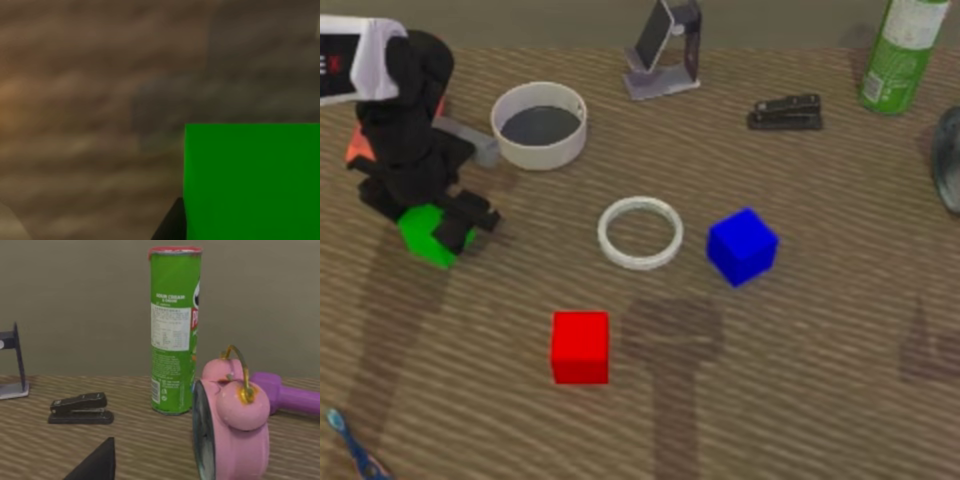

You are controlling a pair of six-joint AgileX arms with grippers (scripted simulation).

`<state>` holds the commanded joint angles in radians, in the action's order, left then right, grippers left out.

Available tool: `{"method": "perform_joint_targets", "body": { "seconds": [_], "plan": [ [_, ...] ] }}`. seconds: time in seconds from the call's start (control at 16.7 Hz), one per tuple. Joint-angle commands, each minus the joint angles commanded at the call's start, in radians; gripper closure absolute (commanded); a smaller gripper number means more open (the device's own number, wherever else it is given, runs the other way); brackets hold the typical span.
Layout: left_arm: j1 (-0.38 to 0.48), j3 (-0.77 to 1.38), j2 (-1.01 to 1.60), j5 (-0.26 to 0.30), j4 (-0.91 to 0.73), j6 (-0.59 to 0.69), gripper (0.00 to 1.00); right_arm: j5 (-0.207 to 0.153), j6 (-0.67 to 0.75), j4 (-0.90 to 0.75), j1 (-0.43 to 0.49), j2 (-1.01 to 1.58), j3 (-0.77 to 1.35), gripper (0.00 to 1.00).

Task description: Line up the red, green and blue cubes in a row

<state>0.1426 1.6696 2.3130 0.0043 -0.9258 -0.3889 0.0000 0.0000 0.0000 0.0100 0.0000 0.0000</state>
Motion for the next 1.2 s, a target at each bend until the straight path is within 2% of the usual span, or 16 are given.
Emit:
{"method": "perform_joint_targets", "body": {
  "seconds": [0.18, 0.48, 0.84, 1.02, 1.2],
  "plan": [
    [-0.003, 0.030, -0.012, 0.001, -0.042, 0.000, 1.00, 0.000, 0.000, 0.000, 0.000, 0.000, 0.000, 0.00],
    [-0.017, 0.133, -0.071, 0.000, -0.210, 0.002, 1.00, 0.000, 0.000, 0.000, 0.000, 0.000, 0.000, 0.00],
    [-0.012, 0.147, -0.079, -0.001, -0.228, 0.002, 1.00, 0.000, 0.000, 0.000, 0.000, 0.000, 0.000, 0.00],
    [0.033, 0.150, -0.080, -0.001, -0.232, 0.067, 1.00, 0.000, 0.000, 0.000, 0.000, 0.000, 0.000, 0.00],
    [0.127, 0.149, -0.084, 0.000, -0.240, 0.221, 1.00, 0.000, 0.000, 0.000, 0.000, 0.000, 0.000, 0.00]
  ]
}}
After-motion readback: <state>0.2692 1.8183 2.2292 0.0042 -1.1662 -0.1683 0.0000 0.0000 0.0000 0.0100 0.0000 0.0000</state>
